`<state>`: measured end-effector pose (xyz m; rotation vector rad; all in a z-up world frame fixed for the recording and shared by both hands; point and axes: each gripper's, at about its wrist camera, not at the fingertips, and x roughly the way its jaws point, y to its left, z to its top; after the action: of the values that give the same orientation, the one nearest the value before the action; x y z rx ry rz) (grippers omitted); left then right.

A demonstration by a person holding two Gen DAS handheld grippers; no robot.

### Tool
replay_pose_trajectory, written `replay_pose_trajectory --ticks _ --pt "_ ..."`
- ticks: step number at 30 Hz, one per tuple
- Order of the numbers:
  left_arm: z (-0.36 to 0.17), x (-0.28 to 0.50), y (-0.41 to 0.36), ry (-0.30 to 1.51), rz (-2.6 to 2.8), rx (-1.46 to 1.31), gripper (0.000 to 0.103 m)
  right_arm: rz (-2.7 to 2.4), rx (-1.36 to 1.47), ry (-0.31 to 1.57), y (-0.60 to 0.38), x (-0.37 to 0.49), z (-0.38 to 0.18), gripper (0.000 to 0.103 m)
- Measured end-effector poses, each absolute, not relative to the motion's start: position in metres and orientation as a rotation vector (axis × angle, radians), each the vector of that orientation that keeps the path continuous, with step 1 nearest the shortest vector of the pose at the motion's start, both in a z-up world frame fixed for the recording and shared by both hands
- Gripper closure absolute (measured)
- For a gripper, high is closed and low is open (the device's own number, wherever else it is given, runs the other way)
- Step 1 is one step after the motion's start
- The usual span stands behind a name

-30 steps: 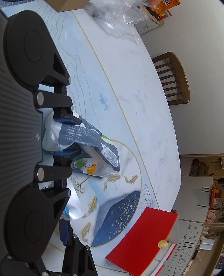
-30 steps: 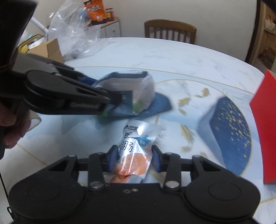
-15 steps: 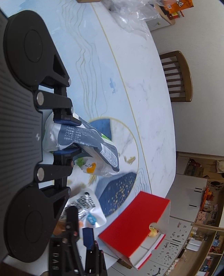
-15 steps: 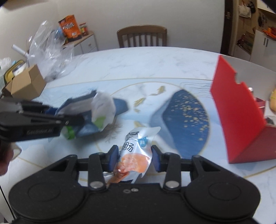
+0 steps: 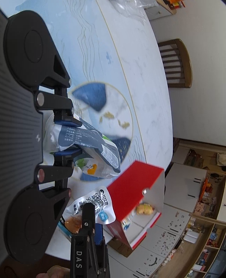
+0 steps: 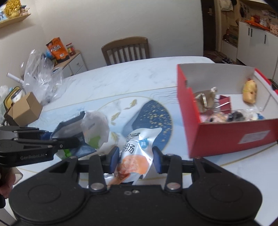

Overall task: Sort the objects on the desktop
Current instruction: 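Carry the snack bag and sausage packet with both tools into the red shoebox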

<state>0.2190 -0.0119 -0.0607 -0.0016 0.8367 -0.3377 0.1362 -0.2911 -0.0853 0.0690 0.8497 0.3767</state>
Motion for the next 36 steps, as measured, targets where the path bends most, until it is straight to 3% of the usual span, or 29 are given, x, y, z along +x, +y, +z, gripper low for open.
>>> replay_pose_trajectory --ticks 17,36 --pt "-0.021 0.228 -0.116 0.8 -0.482 0.002 0.078 0.279 0.114 0.789 -0.391 0.135 -0.043 0.063" --pt "0.0 0.275 -0.22 0.76 -0.482 0.056 0.077 0.247 0.12 0.743 -0.493 0.195 -0.03 0.063"
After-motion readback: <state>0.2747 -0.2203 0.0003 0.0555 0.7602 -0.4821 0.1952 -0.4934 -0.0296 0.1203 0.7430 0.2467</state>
